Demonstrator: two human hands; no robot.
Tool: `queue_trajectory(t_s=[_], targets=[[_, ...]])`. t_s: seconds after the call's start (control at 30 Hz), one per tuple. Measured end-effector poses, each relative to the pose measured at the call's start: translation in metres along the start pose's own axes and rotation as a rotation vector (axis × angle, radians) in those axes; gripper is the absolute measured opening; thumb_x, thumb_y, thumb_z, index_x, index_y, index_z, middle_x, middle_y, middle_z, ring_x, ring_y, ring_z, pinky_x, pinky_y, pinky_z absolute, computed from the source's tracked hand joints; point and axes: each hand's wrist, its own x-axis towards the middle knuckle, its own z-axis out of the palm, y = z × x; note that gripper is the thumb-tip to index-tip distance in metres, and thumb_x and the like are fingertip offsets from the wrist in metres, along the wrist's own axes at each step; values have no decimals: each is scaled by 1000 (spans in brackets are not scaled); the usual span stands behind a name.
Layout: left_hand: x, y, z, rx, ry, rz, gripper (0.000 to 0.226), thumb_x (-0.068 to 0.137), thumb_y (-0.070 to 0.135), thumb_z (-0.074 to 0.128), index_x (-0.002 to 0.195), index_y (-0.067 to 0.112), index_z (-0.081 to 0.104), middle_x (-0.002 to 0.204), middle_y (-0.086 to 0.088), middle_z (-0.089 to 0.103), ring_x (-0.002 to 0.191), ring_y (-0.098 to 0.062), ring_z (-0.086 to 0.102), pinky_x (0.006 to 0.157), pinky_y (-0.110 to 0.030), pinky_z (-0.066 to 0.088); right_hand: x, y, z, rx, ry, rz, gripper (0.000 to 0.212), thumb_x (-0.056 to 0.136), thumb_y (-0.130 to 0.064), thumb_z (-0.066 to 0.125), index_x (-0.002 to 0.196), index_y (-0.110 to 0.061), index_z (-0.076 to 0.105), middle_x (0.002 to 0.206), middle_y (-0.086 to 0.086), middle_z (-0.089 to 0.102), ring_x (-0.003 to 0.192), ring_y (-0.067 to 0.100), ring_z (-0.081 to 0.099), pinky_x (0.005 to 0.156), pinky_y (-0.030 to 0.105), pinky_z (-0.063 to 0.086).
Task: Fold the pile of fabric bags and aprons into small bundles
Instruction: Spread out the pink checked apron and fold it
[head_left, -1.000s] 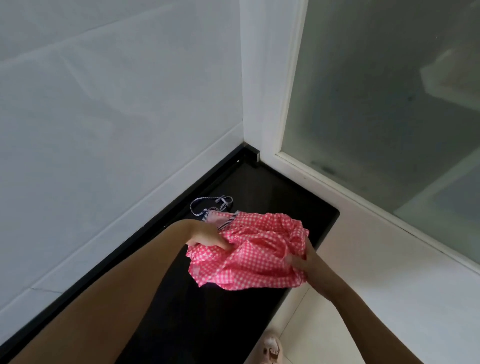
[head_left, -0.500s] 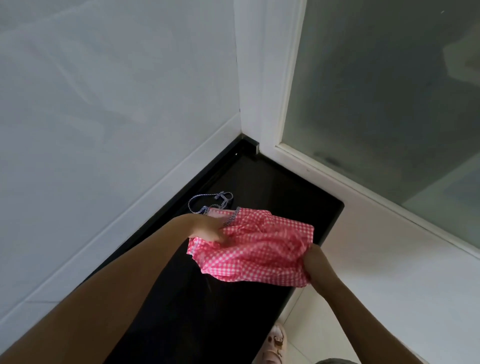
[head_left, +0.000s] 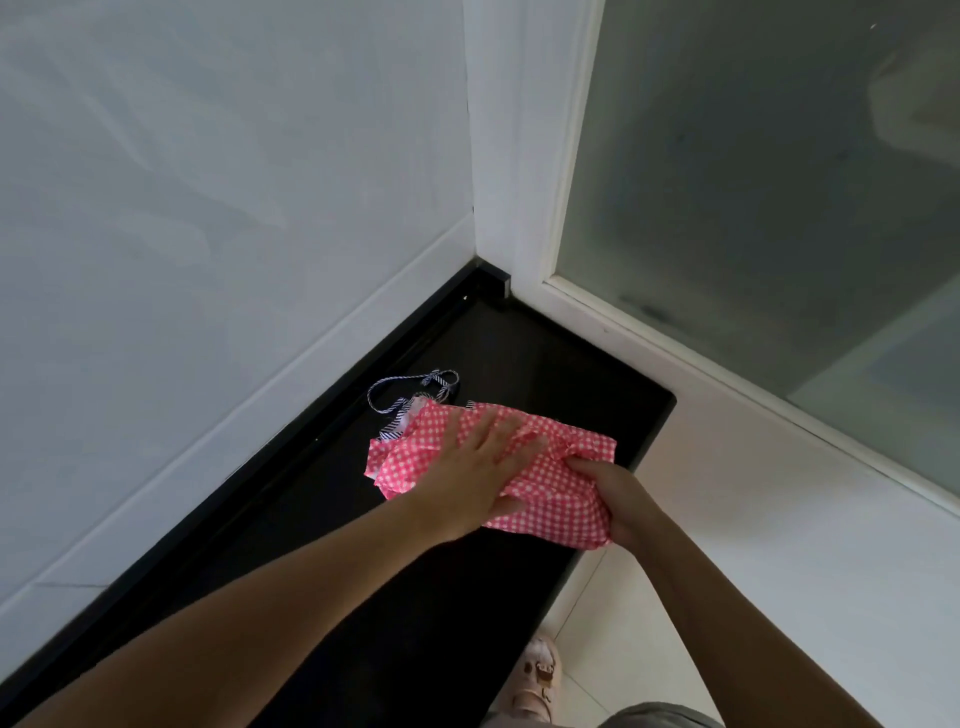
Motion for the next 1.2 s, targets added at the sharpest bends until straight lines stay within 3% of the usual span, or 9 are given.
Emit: queue_trajectory(t_s=[0.1,0.27,0.43,0.57,0.7,0.83,0.97,1.1,1.2], targets=[[7,-20,12,-167,-158,-52,72,82,69,1,149,43,-2,161,1,5,148,-24,0,110,-47,-15,-2,3,3,-165,58,-119,41,94,-30,56,130,-13,47,125,11,59,107,30,58,95,44,47],[10,-29,28,-297,-21,-85,64,87,65,7,145,44,26,150,4,28,142,-19,18,112,-38,-7,-15,6,-1,-936,386,-707,50,94,-48,47,132,-17,45,135,6,46,121,25,49,96,37,43],[17,-27,30,-341,52,-121,71,84,72,13,140,38,41,143,3,38,137,-20,24,117,-43,5,-17,11,-3,-1624,-111,-1484,69,85,-69,47,143,-34,32,156,1,22,145,31,13,116,58,12],[24,-32,33,-403,71,-153,62,84,67,19,130,39,50,136,4,43,134,-21,30,113,-43,11,16,-11,-28,-2004,-369,-1223,112,64,-62,74,150,-42,4,160,-6,-3,144,29,-15,108,64,-4],[33,-31,32,-465,85,-216,33,90,52,48,119,38,57,131,5,45,130,-20,32,113,-44,11,27,-37,-32,-2284,-535,-883,128,72,-44,77,134,-50,-34,144,-17,-41,138,25,-34,111,61,-12],[40,-31,19,-478,28,-251,26,90,43,56,115,36,60,130,4,46,130,-19,32,112,-43,11,34,-44,-33,-2209,-603,-912,120,77,-50,71,130,-55,-37,148,-16,-35,142,27,-27,114,57,-4],[36,-22,7,-401,107,-181,34,93,32,52,127,28,57,138,-1,45,136,-21,32,116,-41,-1,35,-39,-39,-2071,-551,-1122,111,74,-48,74,146,-45,-11,160,-4,-3,145,27,-3,114,49,9],[-7,-3,14,-263,467,11,60,70,3,63,130,11,56,131,-12,55,129,-25,41,119,-49,7,26,-25,-35,-1889,-366,-1300,96,71,-46,77,146,-33,19,150,5,40,135,29,39,89,36,50],[-50,2,39,-206,392,104,87,59,-1,75,140,10,44,138,-9,51,132,-18,36,120,-37,2,21,-4,-20,-1753,-179,-1367,90,67,-49,79,141,-27,33,130,7,60,103,27,67,63,33,58]])
